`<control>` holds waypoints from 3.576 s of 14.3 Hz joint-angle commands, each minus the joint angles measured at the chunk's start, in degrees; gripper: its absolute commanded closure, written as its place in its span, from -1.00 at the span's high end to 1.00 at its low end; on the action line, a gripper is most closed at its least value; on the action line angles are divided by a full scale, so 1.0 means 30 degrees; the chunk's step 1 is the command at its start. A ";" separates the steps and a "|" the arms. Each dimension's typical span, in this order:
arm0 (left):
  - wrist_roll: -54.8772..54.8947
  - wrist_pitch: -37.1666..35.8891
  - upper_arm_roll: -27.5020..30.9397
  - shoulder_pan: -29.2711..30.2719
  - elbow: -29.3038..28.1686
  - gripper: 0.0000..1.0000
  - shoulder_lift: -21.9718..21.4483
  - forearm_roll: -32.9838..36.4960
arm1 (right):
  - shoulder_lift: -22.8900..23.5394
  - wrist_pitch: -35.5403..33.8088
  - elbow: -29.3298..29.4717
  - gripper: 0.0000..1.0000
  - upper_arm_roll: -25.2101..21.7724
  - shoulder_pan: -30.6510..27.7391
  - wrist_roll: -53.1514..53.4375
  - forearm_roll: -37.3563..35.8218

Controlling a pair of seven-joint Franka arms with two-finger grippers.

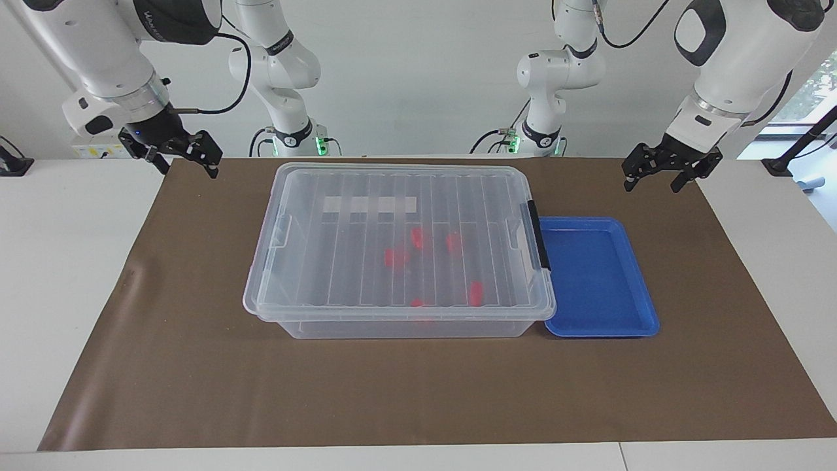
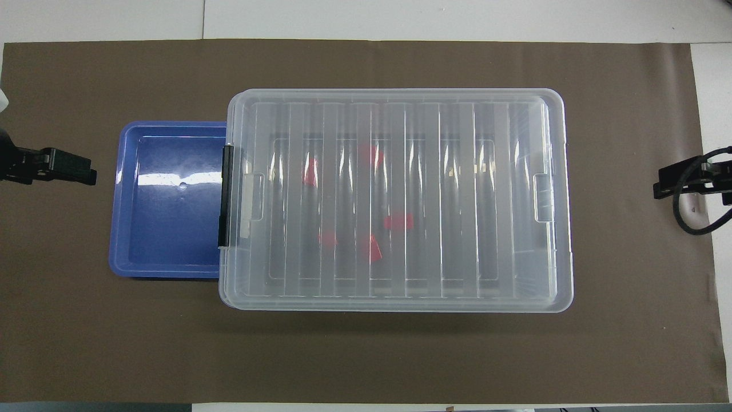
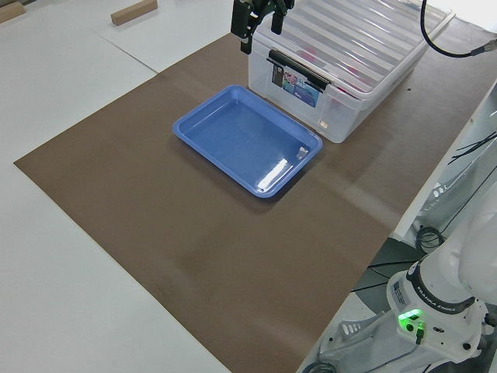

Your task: Place red block in blue tray from box

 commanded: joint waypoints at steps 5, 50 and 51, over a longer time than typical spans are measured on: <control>0.0102 -0.0332 -0.0064 0.0202 -0.0239 1.00 -0.0404 -0.0262 | -0.0358 0.0267 -0.0364 1.00 0.0140 -0.0332 -0.0356 0.0167; 0.0044 -0.0157 -0.0064 0.0143 -0.0560 1.00 -0.0902 0.0705 | 0.0228 0.9056 -0.7688 1.00 0.1607 -0.0390 -0.0031 0.0548; 0.0044 -0.0156 -0.0064 0.0143 -0.0561 1.00 -0.0902 0.0705 | 0.0228 0.9056 -0.7688 1.00 0.1489 -0.0390 -0.0265 0.0548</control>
